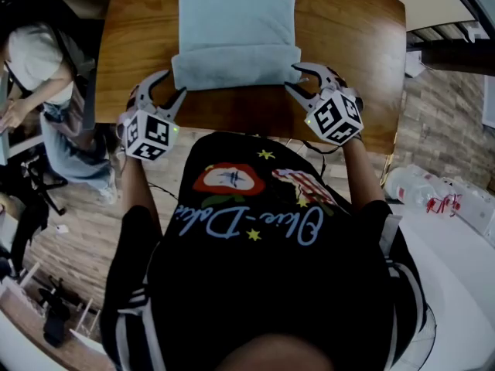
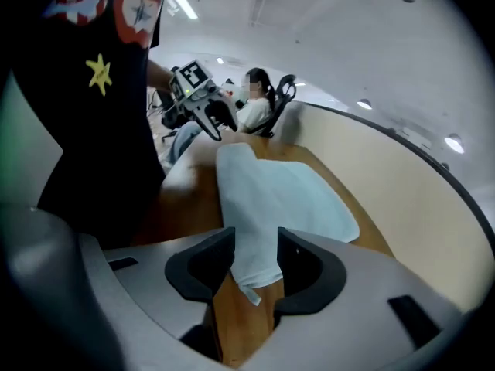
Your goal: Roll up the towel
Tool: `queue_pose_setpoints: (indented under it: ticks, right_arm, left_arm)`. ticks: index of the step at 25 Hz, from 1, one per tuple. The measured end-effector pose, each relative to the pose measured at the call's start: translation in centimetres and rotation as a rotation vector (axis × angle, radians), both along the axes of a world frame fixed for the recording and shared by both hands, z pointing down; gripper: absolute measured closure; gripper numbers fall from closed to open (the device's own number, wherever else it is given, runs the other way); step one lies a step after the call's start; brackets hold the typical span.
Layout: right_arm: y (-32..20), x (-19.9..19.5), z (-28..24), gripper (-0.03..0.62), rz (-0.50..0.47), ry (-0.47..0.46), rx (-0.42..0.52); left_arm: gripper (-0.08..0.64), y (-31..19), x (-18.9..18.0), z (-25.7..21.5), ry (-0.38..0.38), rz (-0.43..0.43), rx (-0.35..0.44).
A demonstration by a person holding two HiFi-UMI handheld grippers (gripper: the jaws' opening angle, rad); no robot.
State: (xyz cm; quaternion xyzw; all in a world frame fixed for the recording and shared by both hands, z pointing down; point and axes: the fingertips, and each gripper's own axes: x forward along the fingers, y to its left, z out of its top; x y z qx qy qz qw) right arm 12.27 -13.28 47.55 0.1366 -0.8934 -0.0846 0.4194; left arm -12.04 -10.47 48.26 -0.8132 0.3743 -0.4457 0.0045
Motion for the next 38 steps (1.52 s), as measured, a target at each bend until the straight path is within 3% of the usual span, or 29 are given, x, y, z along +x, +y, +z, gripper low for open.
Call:
queue_pose_setpoints:
  ticks: [3,7,11,12,13,15,21,26,30,38]
  right_arm:
    - [1.1,0.0,2.3,0.453,-0.078,0.108,0.001]
    - [0.9,0.0,5.0,0.446,-0.105,0.210,-0.003]
    - [0.6,-0.3,6.5,0.447,-0.107,0.251,-0.033]
    - [0.6,-0.3,6.7,0.448,-0.105,0.254,-0.049]
    - [0.7,-0.2,6.7,0.464,-0.101,0.253,-0.067]
    - [1.0,-0.1,6.5,0.535,-0.092,0.236,-0.102]
    - [3.3,0.7,4.6,0.551,-0.092,0.137,-0.242]
    - [6.2,1.2,3.0,0.552,-0.070,0.018,-0.462]
    - [5.8,1.1,1.4,0.552,-0.013,-0.090,-0.552]
    - [1.2,0.4,-0.2,0.552,0.158,-0.229,-0.560]
  left_arm:
    - [0.348,1.6,2.0,2.8,-0.104,0.096,-0.051]
    - [0.348,1.7,2.8,5.7,-0.156,0.150,-0.099]
    - [0.364,1.6,3.0,6.7,-0.194,0.200,-0.127]
    - [0.395,1.6,3.0,6.7,-0.200,0.202,-0.128]
    - [0.496,1.5,2.9,6.6,-0.206,0.198,-0.122]
    - [0.520,1.6,2.6,6.4,-0.197,0.181,-0.115]
    - [0.528,3.8,3.0,5.1,-0.130,0.194,-0.171]
    - [0.528,6.7,3.3,3.1,0.046,0.174,-0.347]
    - [0.529,6.6,2.8,1.6,0.104,0.149,-0.452]
    - [0.528,1.1,1.9,0.2,0.101,0.115,-0.384]
